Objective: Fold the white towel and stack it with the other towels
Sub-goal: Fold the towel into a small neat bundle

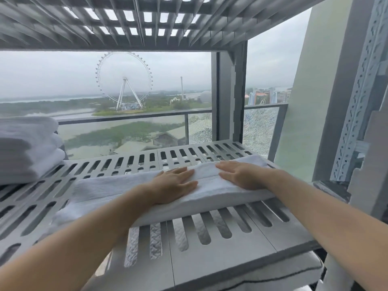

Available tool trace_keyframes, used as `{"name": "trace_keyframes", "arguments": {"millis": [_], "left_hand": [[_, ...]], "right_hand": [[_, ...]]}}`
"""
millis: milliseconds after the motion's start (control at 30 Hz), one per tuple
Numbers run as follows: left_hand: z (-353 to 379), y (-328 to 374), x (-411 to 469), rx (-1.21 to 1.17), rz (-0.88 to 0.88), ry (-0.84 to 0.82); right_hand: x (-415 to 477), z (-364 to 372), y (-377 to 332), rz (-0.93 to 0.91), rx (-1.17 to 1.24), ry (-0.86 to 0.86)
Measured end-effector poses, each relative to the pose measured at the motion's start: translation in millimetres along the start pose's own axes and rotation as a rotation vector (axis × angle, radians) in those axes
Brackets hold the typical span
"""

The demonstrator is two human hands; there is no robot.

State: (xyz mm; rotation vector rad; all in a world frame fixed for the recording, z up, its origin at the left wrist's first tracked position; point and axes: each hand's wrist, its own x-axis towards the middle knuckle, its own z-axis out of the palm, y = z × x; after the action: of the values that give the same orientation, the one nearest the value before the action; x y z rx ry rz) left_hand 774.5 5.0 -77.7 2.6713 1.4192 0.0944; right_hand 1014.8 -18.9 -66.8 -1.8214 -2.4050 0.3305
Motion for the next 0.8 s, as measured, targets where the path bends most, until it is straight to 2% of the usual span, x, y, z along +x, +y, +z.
{"name": "trace_keyframes", "arguments": {"millis": [133,267,500,667,800], "left_hand": [[-1,-19,-28,0.002,-0.036,0.044],[0,-34,-59,0.033,-0.047,0.072],[7,-51,-109,0.057,-0.108,0.141],[2,-64,-119,0.042,-0.193,0.084],[1,-70,-113,-0.004,-0.224,0.012]], "right_hand": [[7,15,-55,-0.113,0.034,-0.011],[8,34,-105,-0.214,-0.055,-0.009],[4,52,-152,-0.225,-0.098,0.042],[2,59,-153,-0.188,-0.126,0.080],[9,49,-160,-0.151,0.010,-0.009]]}}
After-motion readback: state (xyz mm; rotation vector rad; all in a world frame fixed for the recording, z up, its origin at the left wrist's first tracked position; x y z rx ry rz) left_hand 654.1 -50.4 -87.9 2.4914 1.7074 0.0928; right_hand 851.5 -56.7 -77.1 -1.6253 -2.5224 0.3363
